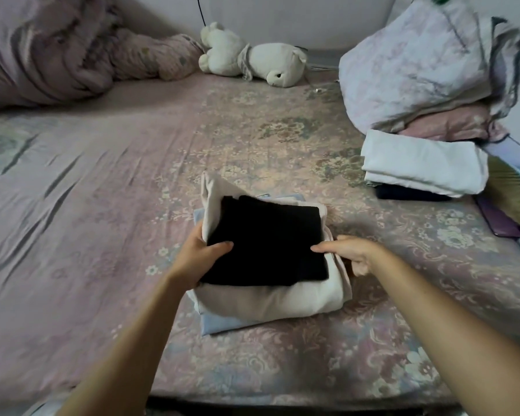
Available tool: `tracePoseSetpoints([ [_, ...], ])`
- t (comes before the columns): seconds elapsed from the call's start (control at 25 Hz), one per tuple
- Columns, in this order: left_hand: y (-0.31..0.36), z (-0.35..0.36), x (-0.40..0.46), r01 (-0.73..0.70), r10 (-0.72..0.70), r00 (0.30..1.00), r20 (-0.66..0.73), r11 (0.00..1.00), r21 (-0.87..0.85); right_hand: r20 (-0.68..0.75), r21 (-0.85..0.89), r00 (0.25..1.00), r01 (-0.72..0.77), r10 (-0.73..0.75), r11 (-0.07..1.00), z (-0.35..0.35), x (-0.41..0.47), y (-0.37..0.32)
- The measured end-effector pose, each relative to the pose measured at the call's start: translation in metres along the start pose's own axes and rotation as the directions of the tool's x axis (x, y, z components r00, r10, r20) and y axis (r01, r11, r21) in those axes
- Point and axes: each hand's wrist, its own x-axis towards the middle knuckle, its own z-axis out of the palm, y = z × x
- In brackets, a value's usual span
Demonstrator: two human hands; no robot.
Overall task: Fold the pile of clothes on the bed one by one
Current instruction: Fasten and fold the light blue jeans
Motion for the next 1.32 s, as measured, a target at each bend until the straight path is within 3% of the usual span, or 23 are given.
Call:
tracePoseSetpoints([
  [0.12, 0.009, 0.012, 0.004, -0.052, 0.049, 0.998, -0.037, 0.996, -0.066, -0.042, 0.049, 0.998, 0.049, -0.047, 0.998, -0.004, -0.001, 0.004],
  [0.24, -0.006, 0.016, 0.014, 0.218, -0.257, 0.956, -0.14, 0.945, -0.244, -0.015, 0.089, 0.999, 0.045, -0.044, 0.995, -0.003, -0.001, 0.014],
  [0.36, -0.029, -0.003, 0.009, 0.51, -0.519, 0.848, -0.109, 0.855, -0.1, -0.08, -0.025, 0.99, 0.114, -0.116, 0.993, 0.012, -0.001, 0.015],
  [0.48, -0.032, -0.011, 0.005, 0.5, -0.506, 0.862, -0.029, 0.858, -0.114, -0.198, -0.188, 0.939, 0.246, -0.282, 0.951, 0.028, -0.003, 0.006],
  [0.64, -0.019, 0.002, 0.007, 0.209, -0.218, 0.972, -0.093, 0.973, -0.094, -0.105, 0.05, 0.961, 0.263, -0.257, 0.964, 0.02, -0.002, -0.002],
  [0.76, -0.015, 0.003, 0.008, 0.053, -0.072, 0.99, -0.118, 0.987, -0.15, -0.157, 0.115, 0.932, 0.345, -0.326, 0.931, 0.011, -0.002, -0.01],
  [0.84, -0.03, -0.001, 0.01, 0.125, -0.168, 0.969, -0.18, 0.965, -0.23, -0.185, 0.073, 0.905, 0.402, -0.384, 0.913, 0.016, -0.002, -0.014],
  [0.96, -0.055, -0.01, 0.009, 0.44, -0.481, 0.864, -0.15, 0.865, -0.241, -0.213, -0.083, 0.89, 0.394, -0.402, 0.915, 0.035, 0.007, -0.013],
  [1.08, -0.053, -0.015, 0.013, 0.436, -0.456, 0.877, -0.152, 0.888, -0.147, -0.313, -0.174, 0.851, 0.385, -0.422, 0.906, 0.039, 0.011, -0.016],
  [1.12, -0.052, -0.014, 0.016, 0.397, -0.372, 0.895, -0.245, 0.916, 0.058, -0.37, -0.317, 0.807, 0.357, -0.461, 0.879, 0.043, 0.008, -0.018],
  [1.16, -0.052, -0.011, 0.018, 0.342, -0.208, 0.911, -0.355, 0.863, 0.371, -0.43, -0.537, 0.705, 0.302, -0.564, 0.787, 0.047, 0.007, -0.019],
  [1.2, -0.051, -0.006, 0.02, 0.239, 0.067, 0.918, -0.392, 0.695, 0.678, -0.408, -0.746, 0.529, 0.277, -0.744, 0.605, 0.055, 0.003, -0.021],
  [1.24, -0.049, 0.002, 0.023, 0.069, 0.344, 0.9, -0.267, 0.493, 0.867, -0.251, -0.888, 0.354, 0.287, -0.901, 0.36, 0.067, -0.001, -0.023],
  [1.28, -0.048, 0.012, 0.026, -0.1, 0.494, 0.865, -0.087, 0.341, 0.935, -0.066, -0.936, 0.255, 0.321, -0.965, 0.148, 0.077, -0.004, -0.026],
  [1.32, -0.045, 0.025, 0.03, -0.227, 0.54, 0.839, 0.062, 0.245, 0.943, 0.076, -0.941, 0.225, 0.339, -0.971, 0.005, 0.084, 0.002, -0.023],
])
